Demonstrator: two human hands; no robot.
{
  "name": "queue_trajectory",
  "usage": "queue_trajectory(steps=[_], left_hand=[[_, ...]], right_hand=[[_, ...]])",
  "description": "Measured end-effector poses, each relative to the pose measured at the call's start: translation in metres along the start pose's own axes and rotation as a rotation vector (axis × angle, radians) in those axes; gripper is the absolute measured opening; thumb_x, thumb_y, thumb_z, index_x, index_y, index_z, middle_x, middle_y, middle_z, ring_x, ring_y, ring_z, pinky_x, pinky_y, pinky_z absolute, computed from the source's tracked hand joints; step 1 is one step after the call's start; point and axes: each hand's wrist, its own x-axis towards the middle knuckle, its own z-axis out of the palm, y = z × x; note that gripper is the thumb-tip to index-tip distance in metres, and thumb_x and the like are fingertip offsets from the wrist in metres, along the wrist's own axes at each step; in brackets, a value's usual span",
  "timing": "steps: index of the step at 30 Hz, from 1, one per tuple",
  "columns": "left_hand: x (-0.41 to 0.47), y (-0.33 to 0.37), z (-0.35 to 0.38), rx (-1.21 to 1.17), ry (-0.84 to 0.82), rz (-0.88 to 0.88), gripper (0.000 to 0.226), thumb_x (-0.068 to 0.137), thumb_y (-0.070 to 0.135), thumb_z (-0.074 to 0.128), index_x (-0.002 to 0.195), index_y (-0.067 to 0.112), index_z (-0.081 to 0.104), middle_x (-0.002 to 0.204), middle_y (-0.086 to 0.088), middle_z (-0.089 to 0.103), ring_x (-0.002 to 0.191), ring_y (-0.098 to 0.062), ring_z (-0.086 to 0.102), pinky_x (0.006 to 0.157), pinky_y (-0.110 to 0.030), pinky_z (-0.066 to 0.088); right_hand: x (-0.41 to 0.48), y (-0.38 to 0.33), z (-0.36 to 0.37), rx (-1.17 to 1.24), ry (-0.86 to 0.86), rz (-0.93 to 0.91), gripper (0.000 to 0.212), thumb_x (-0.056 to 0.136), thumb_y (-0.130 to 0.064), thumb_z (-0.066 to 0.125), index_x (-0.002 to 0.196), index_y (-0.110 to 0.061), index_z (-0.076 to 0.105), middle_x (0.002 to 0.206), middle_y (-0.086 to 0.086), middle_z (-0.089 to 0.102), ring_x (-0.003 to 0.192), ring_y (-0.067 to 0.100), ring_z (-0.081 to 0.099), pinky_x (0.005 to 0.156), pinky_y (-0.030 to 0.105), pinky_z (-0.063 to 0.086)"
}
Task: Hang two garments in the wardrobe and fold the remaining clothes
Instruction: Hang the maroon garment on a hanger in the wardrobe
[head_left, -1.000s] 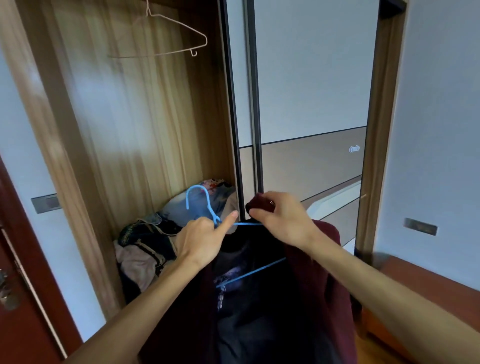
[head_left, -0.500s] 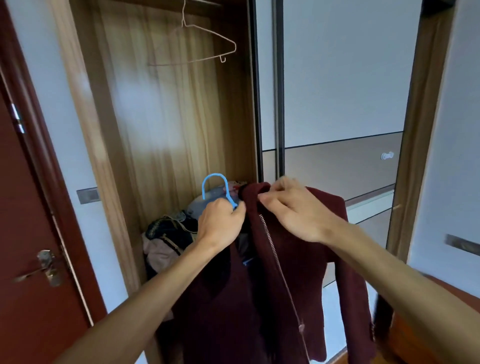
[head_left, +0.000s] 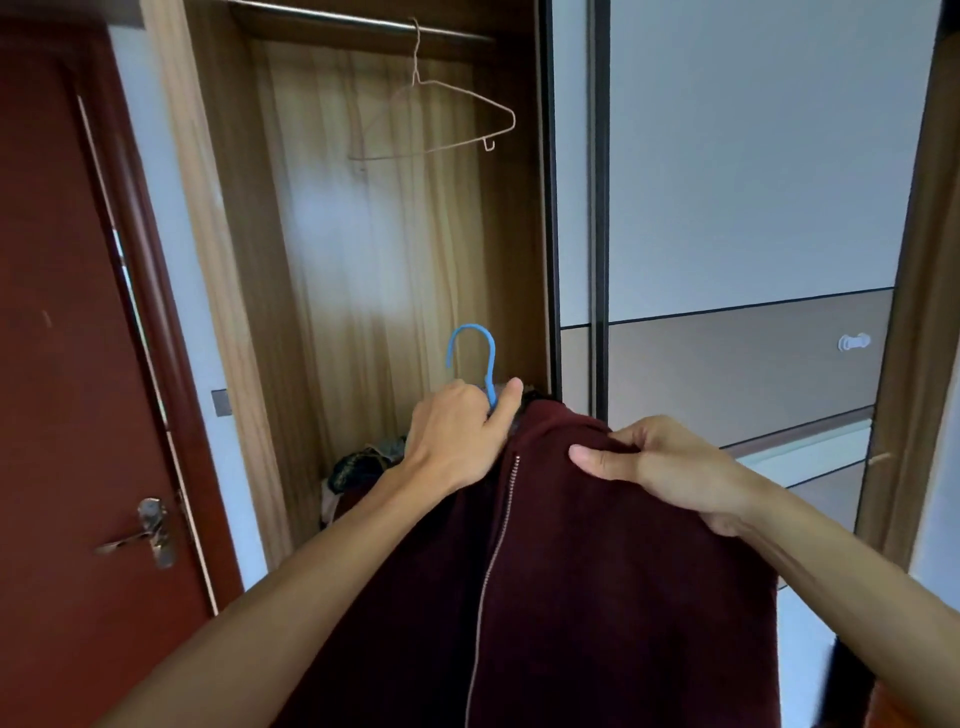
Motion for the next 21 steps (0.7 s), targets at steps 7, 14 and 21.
queue_trajectory(steps=[7, 14, 21], left_hand=[[0.084, -0.019, -0.023, -0.229, -0.083, 0.001, 0.082, 0.073, 0.092, 0.026, 0.054, 0.013, 0.039, 0.055, -0.002, 0.044, 0.053, -0.016, 0.042, 0.06, -0.034, 0.034], [0.164, -0.066, -0.073, -0.479, -0.373, -0.04, 0.066, 0.073, 0.074, 0.066, 0.118, 0.025, 0.061, 0.102, 0.016, 0.059, 0.088, -0.001, 0.057, 0.078, -0.021, 0.038], [0.219, -0.118, -0.076, -0.444, -0.235, -0.314, 0.122, 0.047, 0.1, 0.053, 0.146, 0.03, 0.039, 0.144, 0.0, 0.051, 0.128, -0.026, 0.053, 0.108, -0.045, 0.041]], right_hand=[[0.036, -0.051, -0.003, 0.653, -0.006, 0.138, 0.06, 0.07, -0.058, 0.073, 0.079, 0.001, 0.069, 0.089, 0.019, 0.066, 0.071, 0.031, 0.064, 0.065, 0.028, 0.053], [0.111, -0.115, -0.011, 0.713, -0.015, -0.079, 0.081, 0.069, -0.075, 0.062, 0.068, 0.005, 0.071, 0.075, 0.018, 0.065, 0.063, 0.03, 0.063, 0.064, 0.031, 0.051], [0.187, -0.172, -0.012, 0.62, 0.017, -0.223, 0.081, 0.078, -0.072, 0.055, 0.077, 0.008, 0.071, 0.083, 0.023, 0.072, 0.065, 0.033, 0.072, 0.059, 0.032, 0.059]])
